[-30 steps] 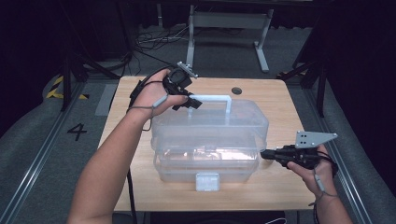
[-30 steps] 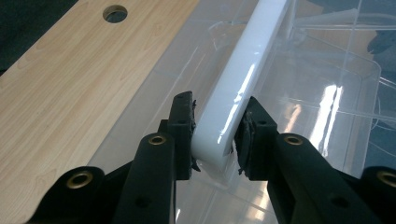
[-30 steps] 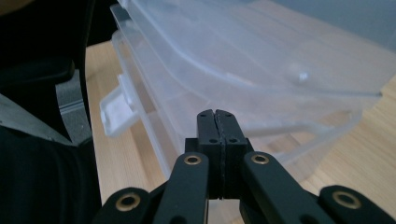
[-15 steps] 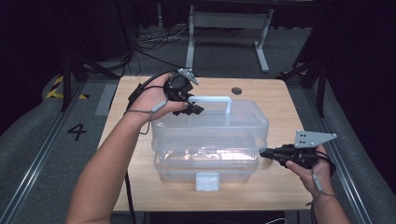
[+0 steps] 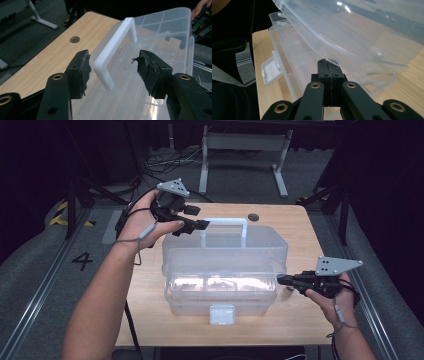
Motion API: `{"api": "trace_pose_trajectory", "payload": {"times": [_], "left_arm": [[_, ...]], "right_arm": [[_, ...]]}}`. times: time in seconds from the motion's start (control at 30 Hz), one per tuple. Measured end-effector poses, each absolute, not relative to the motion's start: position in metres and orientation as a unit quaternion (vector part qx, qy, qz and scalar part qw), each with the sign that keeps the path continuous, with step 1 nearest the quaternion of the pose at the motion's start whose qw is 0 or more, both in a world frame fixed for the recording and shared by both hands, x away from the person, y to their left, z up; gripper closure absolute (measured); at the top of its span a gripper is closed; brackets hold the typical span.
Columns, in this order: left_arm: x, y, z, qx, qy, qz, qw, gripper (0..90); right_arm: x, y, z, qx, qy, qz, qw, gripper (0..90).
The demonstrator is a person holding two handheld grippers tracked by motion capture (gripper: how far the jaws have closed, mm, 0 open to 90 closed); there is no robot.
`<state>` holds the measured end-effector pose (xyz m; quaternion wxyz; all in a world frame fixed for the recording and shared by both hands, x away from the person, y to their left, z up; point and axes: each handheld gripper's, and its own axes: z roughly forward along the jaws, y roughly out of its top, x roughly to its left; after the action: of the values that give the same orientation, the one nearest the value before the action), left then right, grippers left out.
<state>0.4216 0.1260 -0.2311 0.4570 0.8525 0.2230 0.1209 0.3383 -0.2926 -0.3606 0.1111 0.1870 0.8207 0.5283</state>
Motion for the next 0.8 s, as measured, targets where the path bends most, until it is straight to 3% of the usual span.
{"api": "trace_pose_trajectory", "payload": {"times": [0.8], "left_arm": [[0.352, 0.176, -0.236, 0.779, 0.244, 0.177, 0.55, 43.0]], "right_arm": [[0.348, -0.286, -0.351, 0.199, 0.811, 0.534, 0.136, 90.0]]}}
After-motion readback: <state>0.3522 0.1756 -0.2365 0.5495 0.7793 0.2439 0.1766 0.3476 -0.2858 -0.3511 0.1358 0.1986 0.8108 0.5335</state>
